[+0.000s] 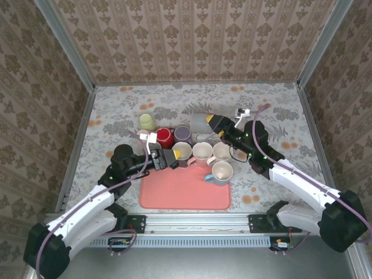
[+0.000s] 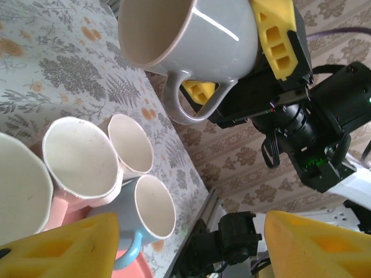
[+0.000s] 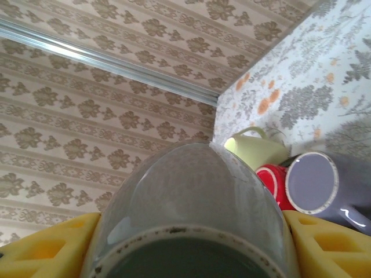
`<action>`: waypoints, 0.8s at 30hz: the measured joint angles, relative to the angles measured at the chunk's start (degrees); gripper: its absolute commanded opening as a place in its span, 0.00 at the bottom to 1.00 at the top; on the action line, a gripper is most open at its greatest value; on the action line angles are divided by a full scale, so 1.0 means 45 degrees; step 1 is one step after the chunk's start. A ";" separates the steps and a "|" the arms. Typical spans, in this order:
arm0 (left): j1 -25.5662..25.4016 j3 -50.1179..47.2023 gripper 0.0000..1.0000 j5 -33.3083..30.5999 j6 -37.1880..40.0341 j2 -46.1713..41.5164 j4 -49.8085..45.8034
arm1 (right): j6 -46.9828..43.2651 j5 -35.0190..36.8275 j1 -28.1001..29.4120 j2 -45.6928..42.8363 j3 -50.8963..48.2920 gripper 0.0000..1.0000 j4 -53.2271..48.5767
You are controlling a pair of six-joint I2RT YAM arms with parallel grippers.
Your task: Turn the mug right side up
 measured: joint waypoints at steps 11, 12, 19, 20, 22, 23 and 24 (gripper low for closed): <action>-0.0257 -0.0087 0.63 0.0301 -0.1530 0.2472 0.4585 | 0.0568 -0.0325 0.0670 0.0418 -0.0107 0.49 0.1413; -0.0311 -0.0087 0.63 0.0340 -0.1617 0.2594 0.4920 | 0.0573 -0.0325 0.0738 0.0418 -0.0117 0.49 0.1447; -0.0442 -0.0083 0.64 0.0447 -0.1909 0.3283 0.6227 | 0.0612 -0.0325 0.1180 0.0418 -0.0117 0.49 0.1690; -0.0442 -0.0083 0.64 0.0476 -0.1967 0.3410 0.6382 | 0.0612 -0.0325 0.1253 0.0418 -0.0117 0.49 0.1729; -0.0442 -0.0063 0.64 0.0491 -0.2064 0.3648 0.6635 | 0.0641 -0.0325 0.1428 0.0418 -0.0117 0.49 0.1783; -0.0442 -0.0039 0.64 0.0525 -0.2108 0.3725 0.6708 | 0.0656 -0.0325 0.1506 0.0418 -0.0117 0.49 0.1826; -0.0442 -0.0010 0.64 0.0539 -0.2147 0.3803 0.6805 | 0.0704 -0.0325 0.1593 0.0418 -0.0117 0.49 0.1889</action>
